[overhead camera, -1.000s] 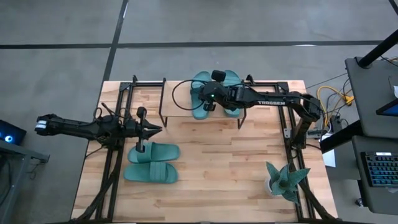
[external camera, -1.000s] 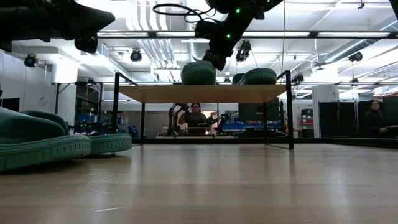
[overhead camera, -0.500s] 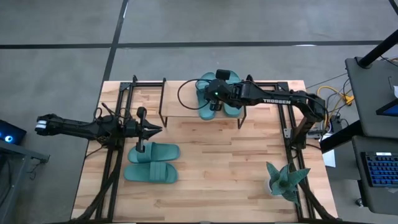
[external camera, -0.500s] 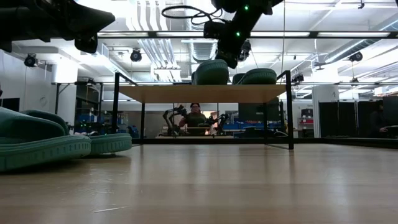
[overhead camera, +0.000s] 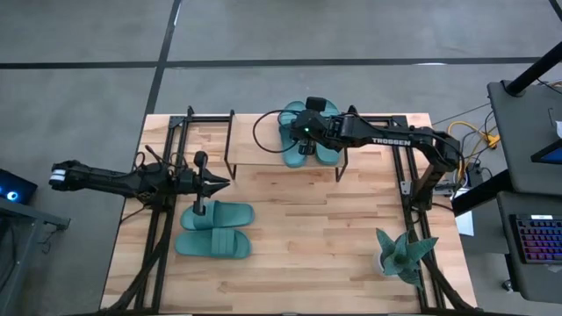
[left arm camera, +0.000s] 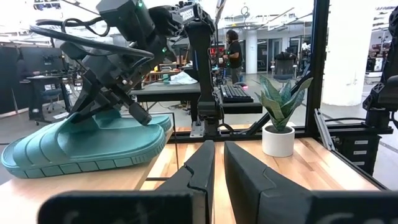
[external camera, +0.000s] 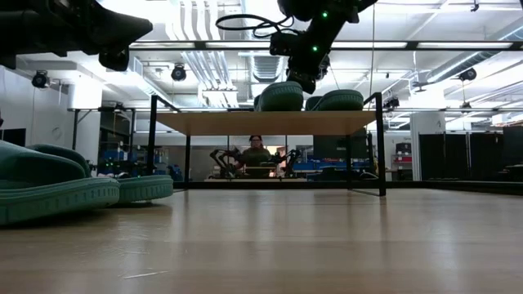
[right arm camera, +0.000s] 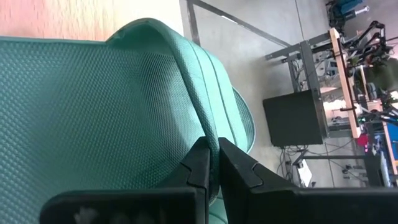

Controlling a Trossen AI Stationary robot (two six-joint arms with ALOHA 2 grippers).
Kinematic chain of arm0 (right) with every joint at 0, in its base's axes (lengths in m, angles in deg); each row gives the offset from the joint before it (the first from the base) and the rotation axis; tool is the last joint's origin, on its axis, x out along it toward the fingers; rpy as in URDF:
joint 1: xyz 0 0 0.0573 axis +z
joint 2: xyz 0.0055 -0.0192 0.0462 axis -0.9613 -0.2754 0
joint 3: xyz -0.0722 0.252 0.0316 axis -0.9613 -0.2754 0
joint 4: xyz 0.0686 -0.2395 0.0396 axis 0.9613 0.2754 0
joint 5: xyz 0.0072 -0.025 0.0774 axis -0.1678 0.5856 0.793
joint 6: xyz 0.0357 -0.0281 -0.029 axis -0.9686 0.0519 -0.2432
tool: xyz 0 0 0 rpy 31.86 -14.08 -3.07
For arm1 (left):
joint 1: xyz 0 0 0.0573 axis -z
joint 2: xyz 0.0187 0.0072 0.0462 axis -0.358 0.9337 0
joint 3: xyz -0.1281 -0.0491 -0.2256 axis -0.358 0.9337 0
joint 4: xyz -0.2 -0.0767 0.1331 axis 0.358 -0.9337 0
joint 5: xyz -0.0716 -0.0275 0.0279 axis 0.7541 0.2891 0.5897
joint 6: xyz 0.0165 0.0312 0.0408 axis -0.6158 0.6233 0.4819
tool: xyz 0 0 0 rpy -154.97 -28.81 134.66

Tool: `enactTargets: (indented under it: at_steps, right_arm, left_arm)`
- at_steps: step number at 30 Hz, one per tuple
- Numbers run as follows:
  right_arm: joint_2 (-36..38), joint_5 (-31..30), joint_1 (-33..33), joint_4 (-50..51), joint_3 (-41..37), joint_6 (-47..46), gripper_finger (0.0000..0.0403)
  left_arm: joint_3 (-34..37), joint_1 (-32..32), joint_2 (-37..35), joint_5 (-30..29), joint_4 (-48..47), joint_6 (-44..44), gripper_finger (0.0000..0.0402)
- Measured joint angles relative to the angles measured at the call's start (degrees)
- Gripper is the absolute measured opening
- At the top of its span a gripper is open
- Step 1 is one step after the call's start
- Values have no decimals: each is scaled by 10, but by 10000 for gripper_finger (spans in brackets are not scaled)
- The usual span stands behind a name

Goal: Pick and place slides into the shelf
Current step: Put the green slides on the shelf

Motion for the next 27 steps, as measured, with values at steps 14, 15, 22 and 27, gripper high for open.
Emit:
enactTargets:
  at_steps: [14, 15, 22, 27]
  right_arm:
    - [17, -1, 4, 6, 0, -7, 13]
    - [17, -1, 4, 9, 0, -10, 13]
    - [17, -1, 4, 19, 0, -27, 13]
    - [17, -1, 4, 26, 0, -26, 14]
  left_arm:
    - [0, 0, 0, 0, 0, 0, 22]
    - [0, 0, 0, 0, 0, 0, 22]
    - [0, 0, 0, 0, 0, 0, 22]
    - [0, 0, 0, 0, 0, 0, 22]
